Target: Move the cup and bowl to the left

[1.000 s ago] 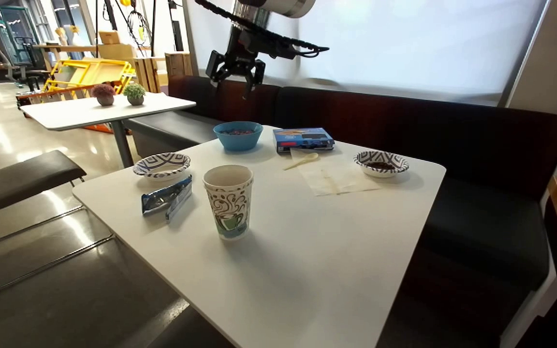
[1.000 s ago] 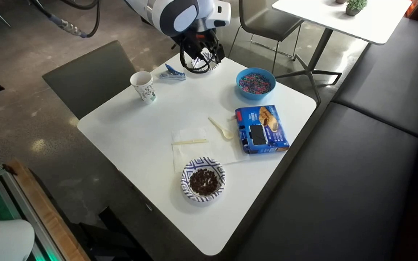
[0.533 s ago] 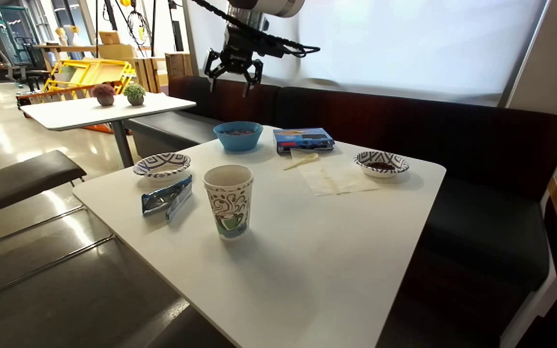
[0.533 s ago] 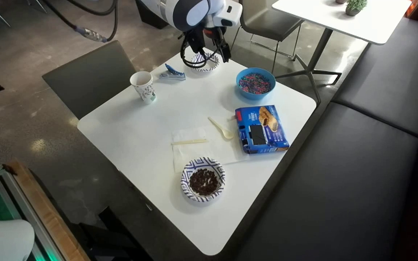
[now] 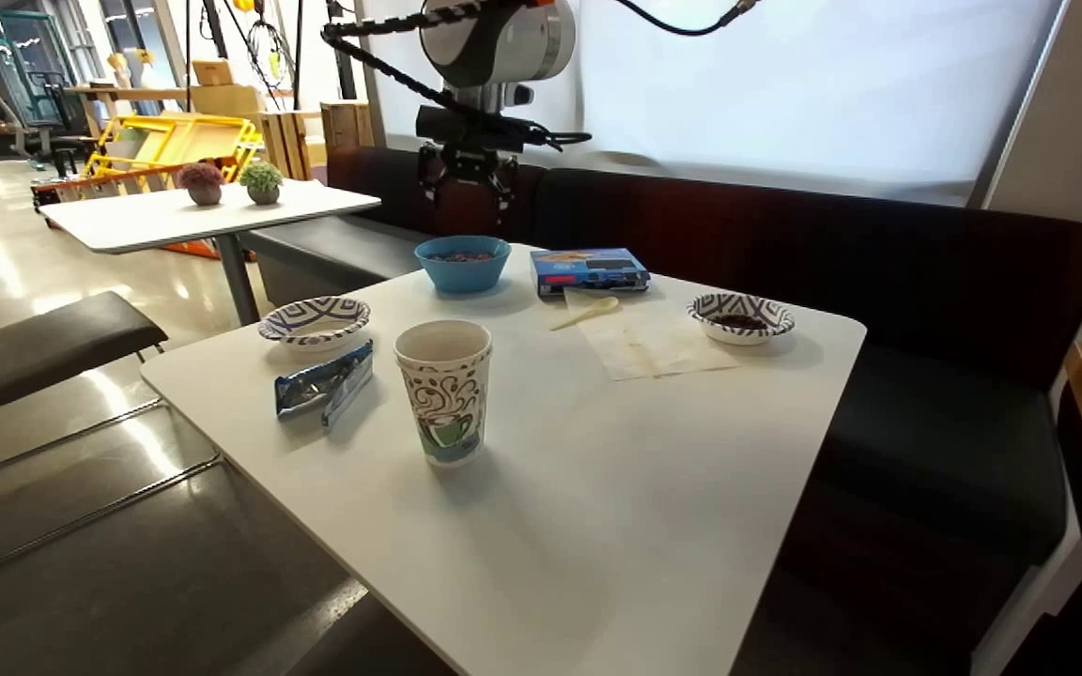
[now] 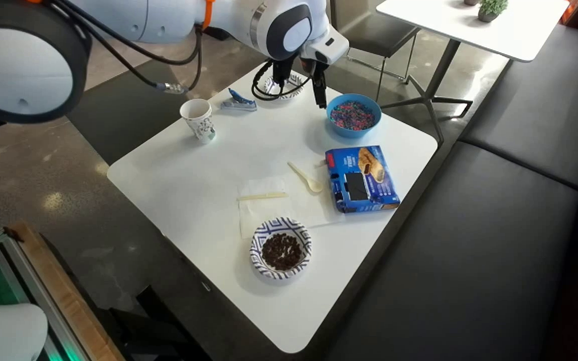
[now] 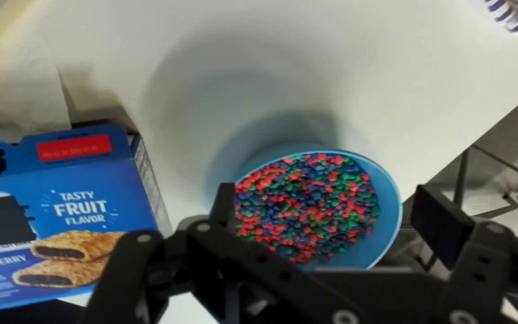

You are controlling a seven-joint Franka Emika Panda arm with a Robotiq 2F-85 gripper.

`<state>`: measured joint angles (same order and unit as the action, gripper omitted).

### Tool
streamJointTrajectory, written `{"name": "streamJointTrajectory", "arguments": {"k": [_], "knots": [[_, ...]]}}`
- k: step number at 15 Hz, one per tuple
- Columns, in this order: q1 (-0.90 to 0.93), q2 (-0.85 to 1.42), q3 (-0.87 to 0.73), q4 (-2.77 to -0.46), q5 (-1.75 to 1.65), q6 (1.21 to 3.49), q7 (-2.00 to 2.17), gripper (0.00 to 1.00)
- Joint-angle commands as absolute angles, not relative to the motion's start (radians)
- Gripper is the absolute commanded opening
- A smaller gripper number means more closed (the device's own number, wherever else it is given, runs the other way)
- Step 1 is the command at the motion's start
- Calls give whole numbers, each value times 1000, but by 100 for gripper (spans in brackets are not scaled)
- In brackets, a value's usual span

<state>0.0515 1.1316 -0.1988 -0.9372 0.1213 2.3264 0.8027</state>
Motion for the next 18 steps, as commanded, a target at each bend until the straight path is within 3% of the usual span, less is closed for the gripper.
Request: {"name": "streamJointTrajectory", "arguments": {"k": [1,5,8,11,12,13,15,18], "knots": [[21,1284,-216,-712,108,2196,1005,100],[-19,1353,-197,-628,116,2127,1193,100],[-40,1383,-186,-591,120,2096,1336,95],[-55,1408,-172,-552,122,2072,1467,84],[-58,1416,-167,-539,118,2068,1496,74],[-61,1425,-160,-526,117,2068,1519,76],[-65,1445,-149,-499,112,2076,1552,67],[-57,1454,-160,-503,132,2115,1574,72]]}}
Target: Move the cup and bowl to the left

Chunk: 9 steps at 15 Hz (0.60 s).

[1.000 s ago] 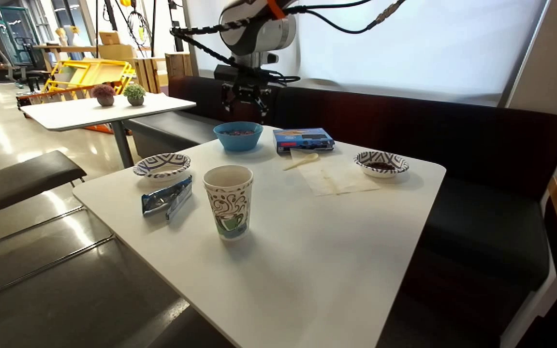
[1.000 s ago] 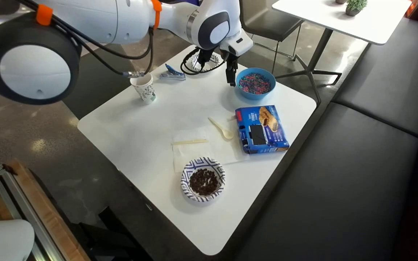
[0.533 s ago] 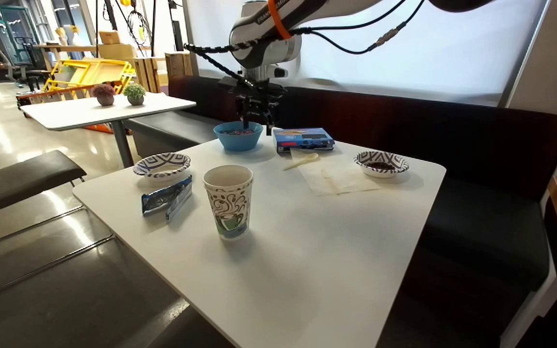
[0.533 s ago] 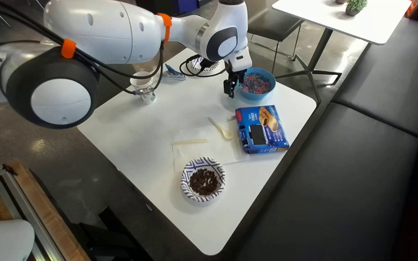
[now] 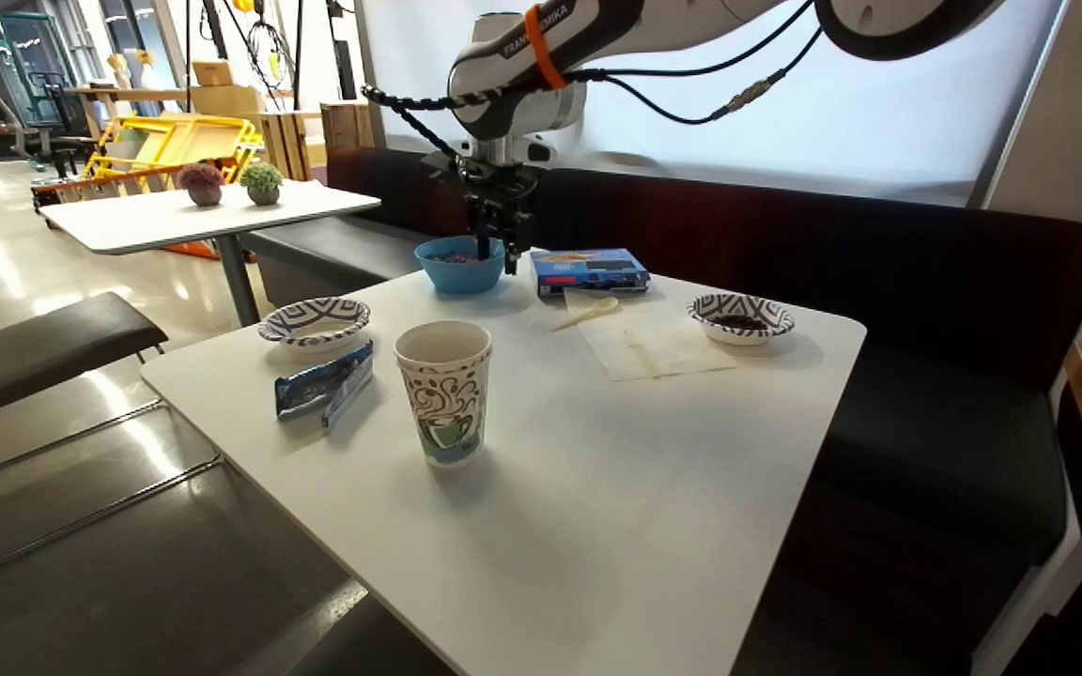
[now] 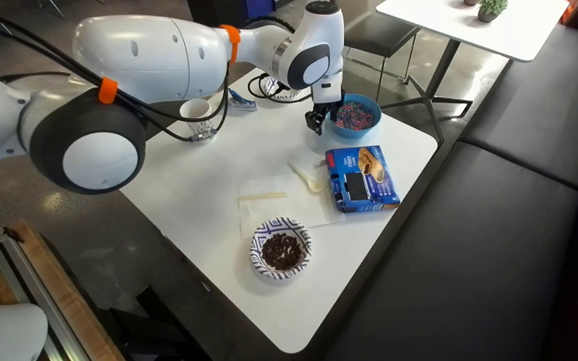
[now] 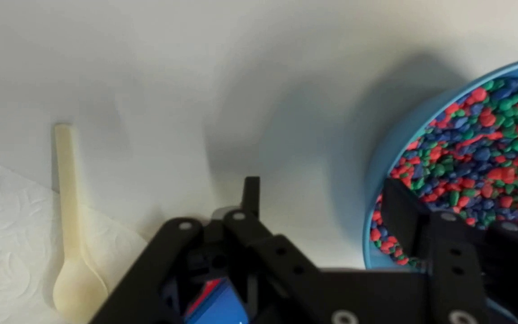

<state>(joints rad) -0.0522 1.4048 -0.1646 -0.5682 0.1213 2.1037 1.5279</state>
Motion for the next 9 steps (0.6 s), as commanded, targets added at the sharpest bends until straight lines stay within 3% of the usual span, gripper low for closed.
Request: {"name": "streamJointTrajectory", "arguments": {"k": [1,9], "knots": [[-57,1460,-162,-498,130,2120,1580,73],[-75,1476,-158,-491,139,2196,1640,66]]}}
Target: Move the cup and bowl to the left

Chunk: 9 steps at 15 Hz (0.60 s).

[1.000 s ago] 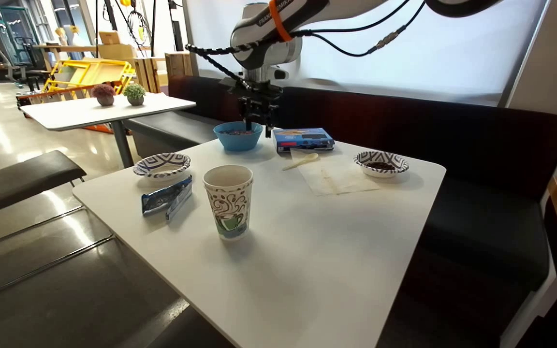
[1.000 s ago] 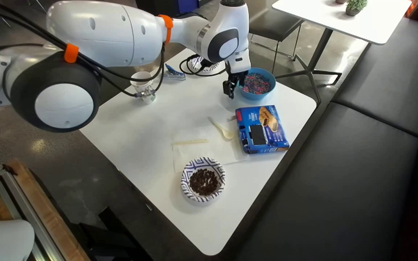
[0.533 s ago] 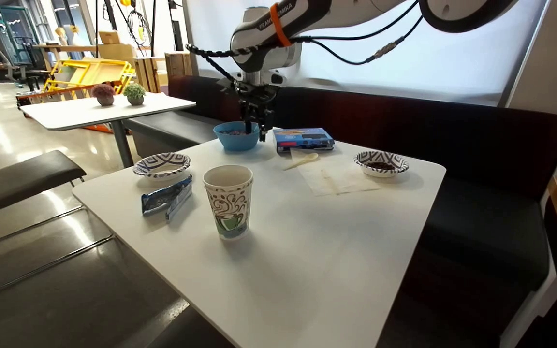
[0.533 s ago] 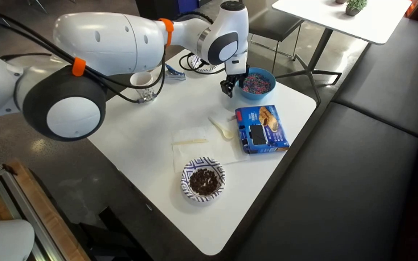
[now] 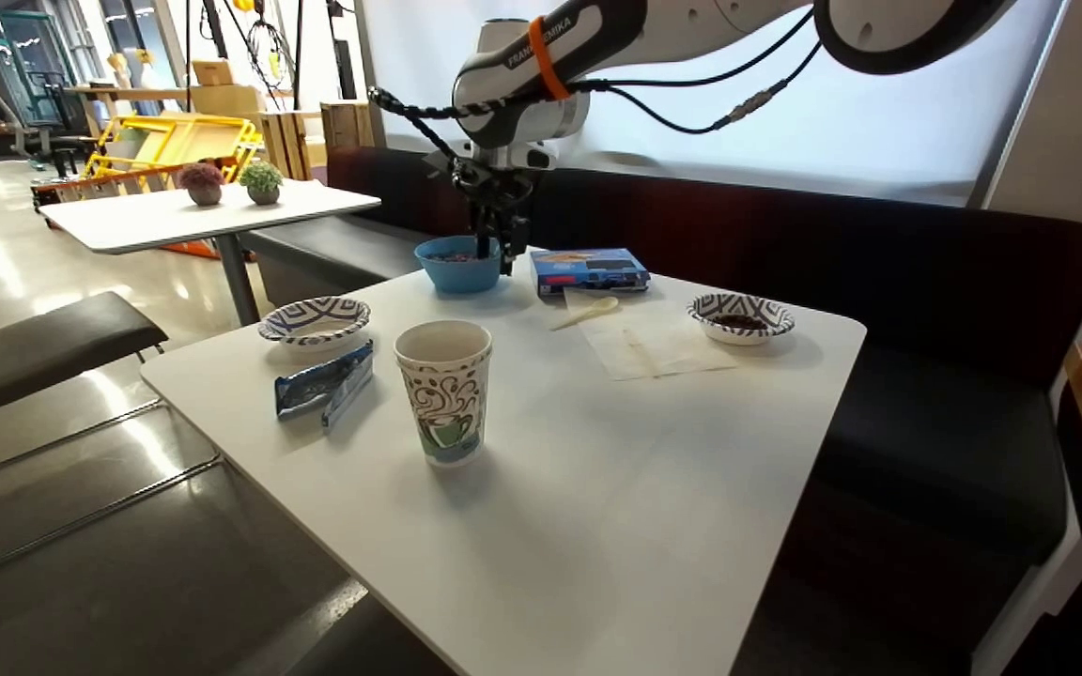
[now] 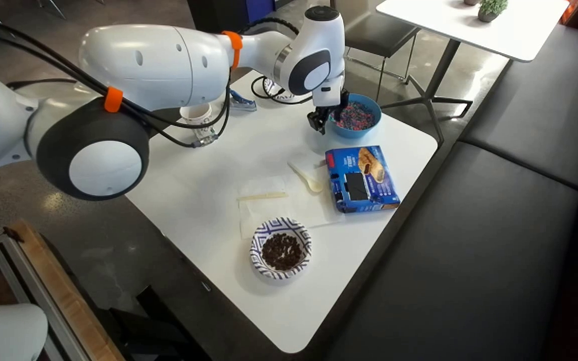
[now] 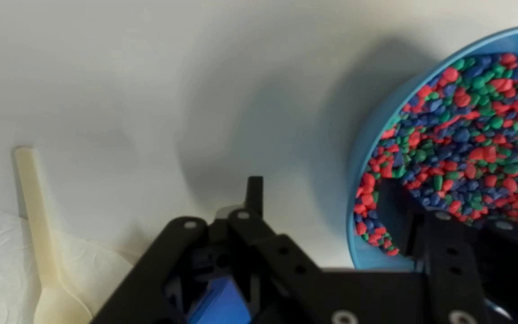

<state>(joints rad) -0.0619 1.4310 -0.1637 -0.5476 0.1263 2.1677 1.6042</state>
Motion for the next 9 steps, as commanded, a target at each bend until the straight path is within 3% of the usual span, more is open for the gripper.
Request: {"name": "streamJointTrajectory", "arguments": {"k": [1,5,9], "knots": [[-74,1478,-160,-493,136,2198,1642,65],[-72,1487,-157,-494,132,2195,1635,56],[-63,1487,-165,-495,124,2202,1634,19]]}}
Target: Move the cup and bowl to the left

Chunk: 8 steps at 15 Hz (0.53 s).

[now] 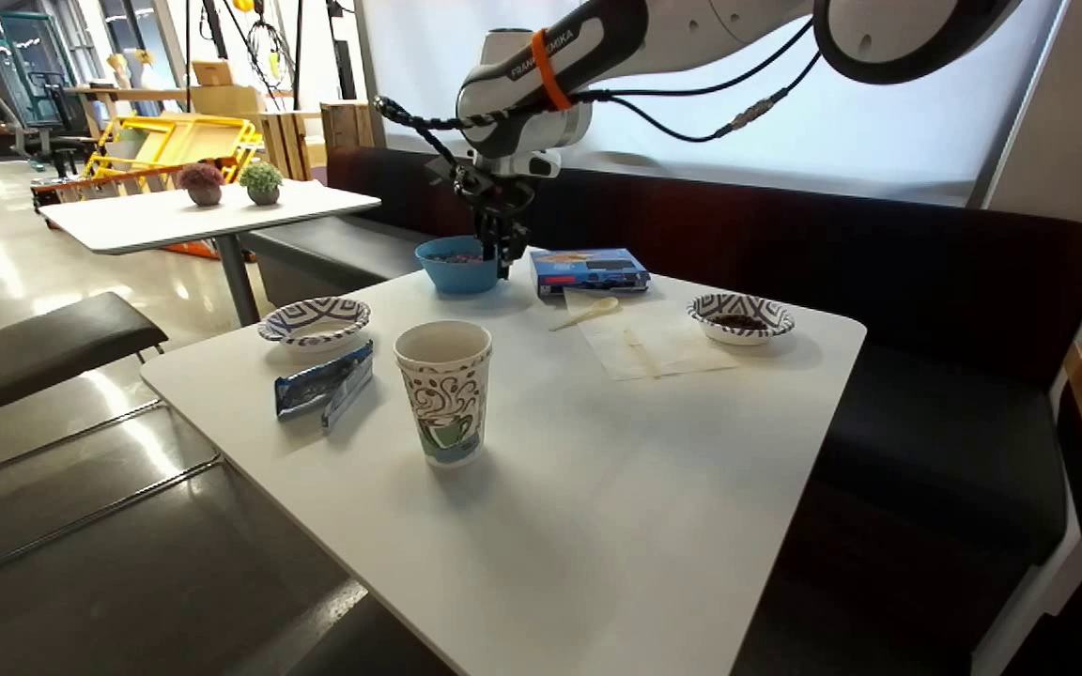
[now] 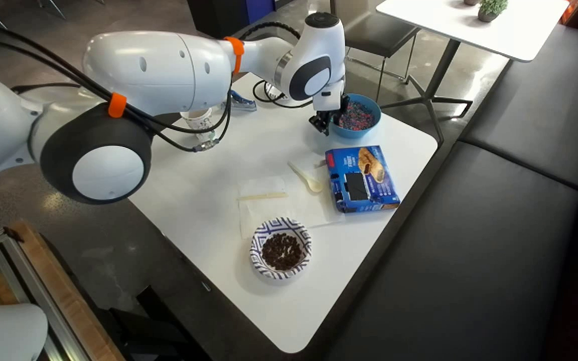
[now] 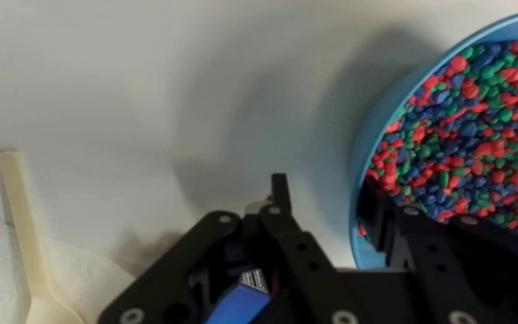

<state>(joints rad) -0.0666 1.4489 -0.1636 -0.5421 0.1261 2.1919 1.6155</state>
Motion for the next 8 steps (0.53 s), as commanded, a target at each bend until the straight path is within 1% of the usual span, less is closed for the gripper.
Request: {"name": "streamJointTrajectory", "arguments": {"k": [1,2,3,8], "knots": [[-63,1483,-165,-496,124,2200,1635,11],[-62,1479,-166,-496,123,2200,1632,1],[-60,1472,-167,-498,121,2195,1629,0],[-56,1454,-150,-514,125,2180,1571,2]]}}
